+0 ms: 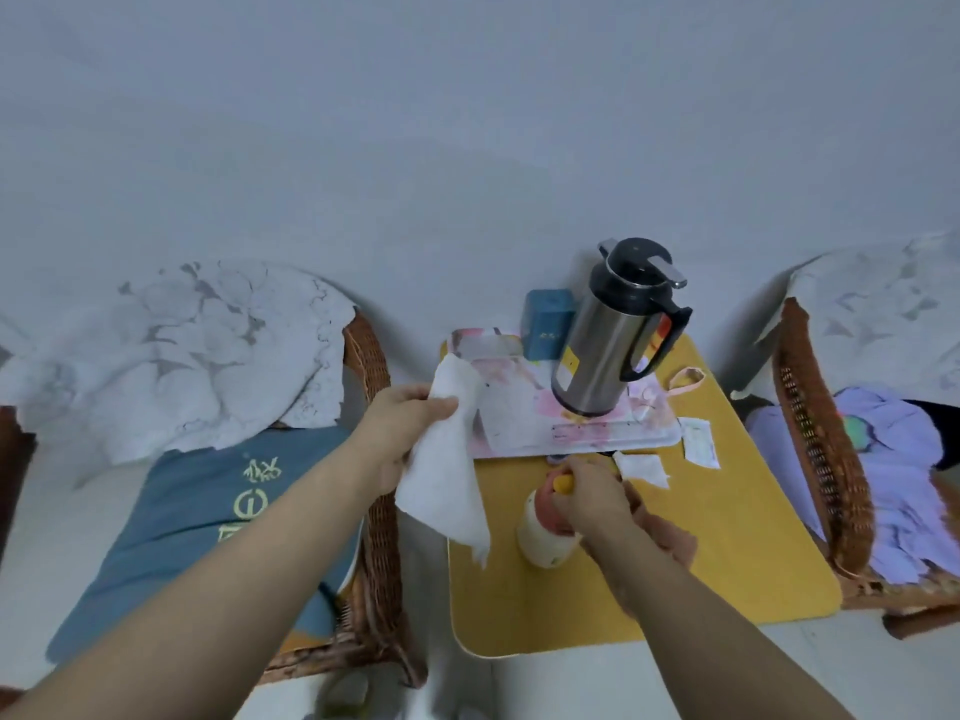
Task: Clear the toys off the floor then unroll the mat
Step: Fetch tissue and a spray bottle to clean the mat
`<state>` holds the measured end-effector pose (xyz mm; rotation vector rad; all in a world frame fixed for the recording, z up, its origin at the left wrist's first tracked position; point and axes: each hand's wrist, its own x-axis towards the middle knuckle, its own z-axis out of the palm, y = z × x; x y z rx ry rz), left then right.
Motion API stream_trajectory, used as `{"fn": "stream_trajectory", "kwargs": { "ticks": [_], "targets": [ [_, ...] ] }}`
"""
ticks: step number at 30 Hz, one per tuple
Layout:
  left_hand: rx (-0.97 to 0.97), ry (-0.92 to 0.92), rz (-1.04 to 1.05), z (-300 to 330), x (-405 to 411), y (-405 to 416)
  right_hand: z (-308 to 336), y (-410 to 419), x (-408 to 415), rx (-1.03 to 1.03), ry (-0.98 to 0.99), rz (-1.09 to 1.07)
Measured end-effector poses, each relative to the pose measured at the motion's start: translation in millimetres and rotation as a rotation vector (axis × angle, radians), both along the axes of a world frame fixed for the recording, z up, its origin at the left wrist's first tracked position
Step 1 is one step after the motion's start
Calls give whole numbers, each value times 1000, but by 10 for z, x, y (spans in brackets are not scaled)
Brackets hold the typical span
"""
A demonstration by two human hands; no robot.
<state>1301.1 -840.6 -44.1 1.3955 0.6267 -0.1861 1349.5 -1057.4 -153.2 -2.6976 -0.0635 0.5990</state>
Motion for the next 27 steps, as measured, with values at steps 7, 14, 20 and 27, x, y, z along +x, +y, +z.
{"fn": "stream_trajectory", "kwargs": {
  "ticks": [7, 14, 20, 27],
  "targets": [
    [-9, -5, 108, 26, -155, 28, 311, 125, 76, 117, -140, 215],
    [-12, -63, 303, 208, -484, 305, 1072, 531, 79, 275, -378, 419],
    [56, -145, 497, 483, -1109, 798, 1514, 1248, -213, 340, -353, 607],
    [93, -197, 709, 634, -2306, 1414, 1752, 2188, -1053, 395, -294, 889]
  ]
}}
